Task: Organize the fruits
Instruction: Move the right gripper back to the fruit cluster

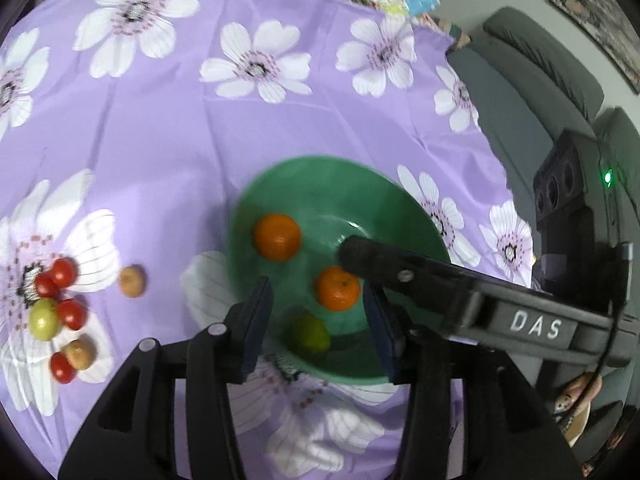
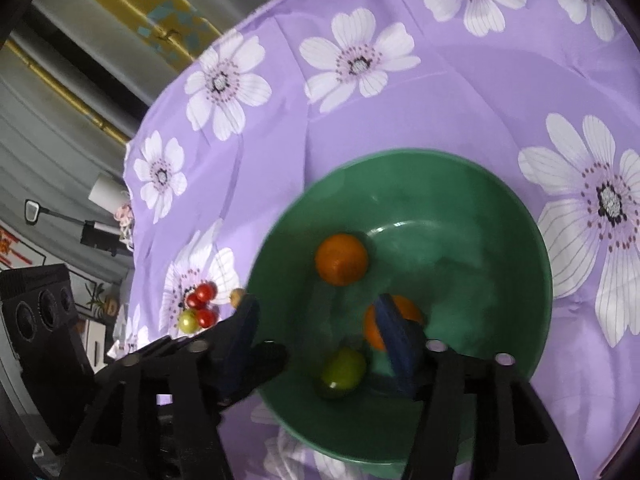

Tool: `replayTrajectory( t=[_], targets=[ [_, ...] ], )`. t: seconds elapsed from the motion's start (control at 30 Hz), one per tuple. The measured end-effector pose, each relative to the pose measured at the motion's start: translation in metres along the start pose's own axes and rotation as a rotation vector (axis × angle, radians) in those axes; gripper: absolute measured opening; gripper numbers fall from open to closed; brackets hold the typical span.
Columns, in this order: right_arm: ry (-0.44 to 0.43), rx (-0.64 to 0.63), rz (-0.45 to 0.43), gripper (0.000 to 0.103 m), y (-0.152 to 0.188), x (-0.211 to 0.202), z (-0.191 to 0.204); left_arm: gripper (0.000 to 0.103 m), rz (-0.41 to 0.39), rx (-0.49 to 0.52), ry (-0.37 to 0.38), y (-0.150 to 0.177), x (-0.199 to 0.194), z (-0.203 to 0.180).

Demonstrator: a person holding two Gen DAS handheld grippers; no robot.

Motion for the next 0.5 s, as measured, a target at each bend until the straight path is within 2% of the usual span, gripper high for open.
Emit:
replayTrajectory(
  t=[0.13,0.27,0.4,0.5],
  targets=[
    [0.001,-0.031,-0.040,0.072,-0.001,-0.007,0.014,0.058,-0.085,-0.069,-0.020,0.002,-0.035,0.029],
    [0.023,-0.068,-0.066,0.075,0.001,-0.009,0.029,0.062,-0.164,-0.166,-0.044,0.011,-0.067,0.065],
    [0.042,-0.116,-0.070,0.075,0.004,-0.007,0.047,0.064,-0.278,-0.287,-0.142,0.025,-0.102,0.112],
    [0.059,-0.165,-0.065,0.075,0.009,0.000,0.066,0.065,-0.307,-0.333,-0.240,0.039,-0.119,0.141]
  ],
)
Point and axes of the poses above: each gripper's, at about its wrist camera, not at the fingertips, and x roughly the way its jaws point, z to its left, y to its underside, the point moved 1 cm from there along x, roughly the way its jaws point, and after that the axes turned 6 degrees about -x, right-handed, at the moved point
